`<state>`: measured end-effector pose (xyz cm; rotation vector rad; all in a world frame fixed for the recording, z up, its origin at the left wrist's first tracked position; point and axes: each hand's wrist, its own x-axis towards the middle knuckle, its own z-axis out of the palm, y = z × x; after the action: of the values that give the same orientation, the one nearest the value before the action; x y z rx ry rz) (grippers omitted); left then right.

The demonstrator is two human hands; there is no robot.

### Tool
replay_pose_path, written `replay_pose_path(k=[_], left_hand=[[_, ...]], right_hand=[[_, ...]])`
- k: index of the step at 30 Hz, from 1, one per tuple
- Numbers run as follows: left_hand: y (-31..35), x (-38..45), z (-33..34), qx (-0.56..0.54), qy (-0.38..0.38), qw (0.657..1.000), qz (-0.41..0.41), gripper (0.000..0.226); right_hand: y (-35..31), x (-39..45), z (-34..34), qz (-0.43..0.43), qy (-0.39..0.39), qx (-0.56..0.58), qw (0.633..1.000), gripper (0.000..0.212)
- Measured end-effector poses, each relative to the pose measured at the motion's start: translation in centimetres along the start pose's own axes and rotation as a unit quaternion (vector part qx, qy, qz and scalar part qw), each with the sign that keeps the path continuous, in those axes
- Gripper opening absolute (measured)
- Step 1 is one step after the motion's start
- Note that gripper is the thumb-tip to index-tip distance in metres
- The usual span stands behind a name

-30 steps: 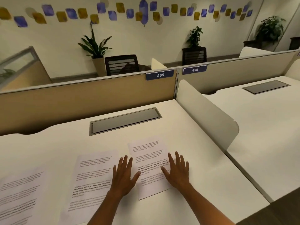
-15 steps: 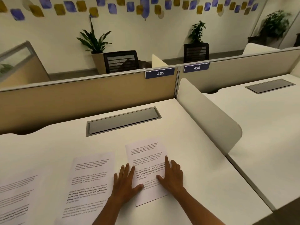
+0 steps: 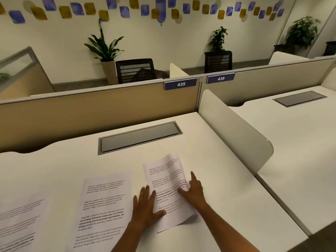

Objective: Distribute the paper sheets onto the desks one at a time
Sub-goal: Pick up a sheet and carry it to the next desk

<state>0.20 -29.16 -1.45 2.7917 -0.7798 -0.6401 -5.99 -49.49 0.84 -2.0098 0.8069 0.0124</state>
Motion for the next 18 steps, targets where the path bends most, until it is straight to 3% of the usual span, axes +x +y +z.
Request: replay_pose_path(k=[5,8,13,16,18], left_hand=[[0.2,-0.1,-0.2,0.028,-0.005,1.000,-0.004,0.099],[0.3,-0.3,-0.2,0.043,-0.006,0.999,-0.003,0.095],[0.0,-0.3,0.0,0.058,-0.006,0.998,-0.002,0.100],[-0.2,-0.1,0.2,0.056,-0.015,0.998,0.003,0.131],[-0.2,-0.1,0.2,0.061,-0.011,0.998,0.008,0.127]], right_hand=[[-1.1,0.3,-0.6,0.099,-0.054,0.265,0.958,0.124],[-1.7,-0.1,-1.0,0.129,-0.092,0.302,0.940,0.104],[-2.4,-1.0,-1.1,0.106,-0.149,0.307,0.934,0.062],[-2.9,-1.3,-0.8,0.097,-0.146,0.338,0.925,0.070],[-3.3,-1.7,-0.7,0.086,-0.094,0.335,0.934,0.081]])
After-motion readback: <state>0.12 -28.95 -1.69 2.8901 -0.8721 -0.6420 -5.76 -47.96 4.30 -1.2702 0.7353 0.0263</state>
